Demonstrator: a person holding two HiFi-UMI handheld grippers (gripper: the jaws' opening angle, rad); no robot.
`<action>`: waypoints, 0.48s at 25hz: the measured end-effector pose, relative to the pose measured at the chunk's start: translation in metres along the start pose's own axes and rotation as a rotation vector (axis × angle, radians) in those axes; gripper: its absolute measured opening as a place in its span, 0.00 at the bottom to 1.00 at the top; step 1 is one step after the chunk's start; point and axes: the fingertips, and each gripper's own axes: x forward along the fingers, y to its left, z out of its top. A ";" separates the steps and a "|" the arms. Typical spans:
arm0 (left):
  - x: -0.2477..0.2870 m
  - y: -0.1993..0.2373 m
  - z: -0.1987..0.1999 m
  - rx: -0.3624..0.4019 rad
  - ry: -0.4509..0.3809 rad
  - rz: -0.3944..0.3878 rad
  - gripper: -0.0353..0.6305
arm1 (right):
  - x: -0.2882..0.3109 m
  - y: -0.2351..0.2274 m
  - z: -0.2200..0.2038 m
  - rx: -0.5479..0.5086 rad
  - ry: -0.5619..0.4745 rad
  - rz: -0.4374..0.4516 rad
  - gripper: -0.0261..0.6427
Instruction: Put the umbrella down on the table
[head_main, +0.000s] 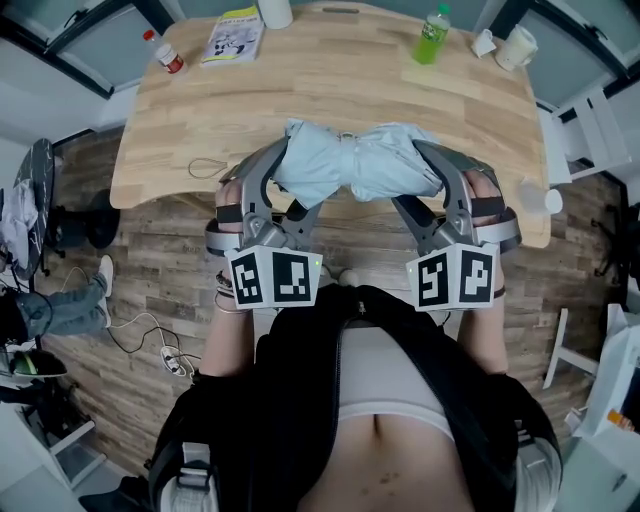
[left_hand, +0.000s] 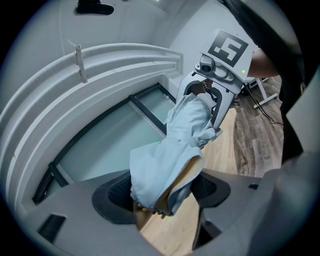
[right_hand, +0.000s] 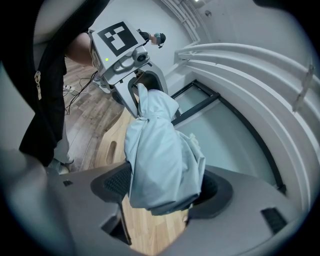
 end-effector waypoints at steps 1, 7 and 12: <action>0.002 0.002 0.000 0.001 -0.001 -0.001 0.54 | 0.002 -0.002 -0.001 0.001 0.000 0.000 0.58; 0.006 0.008 0.001 0.002 -0.001 0.018 0.54 | 0.006 -0.010 0.000 -0.014 -0.009 -0.011 0.58; 0.009 0.015 0.003 0.004 0.000 0.033 0.54 | 0.008 -0.018 0.001 -0.028 -0.023 -0.020 0.58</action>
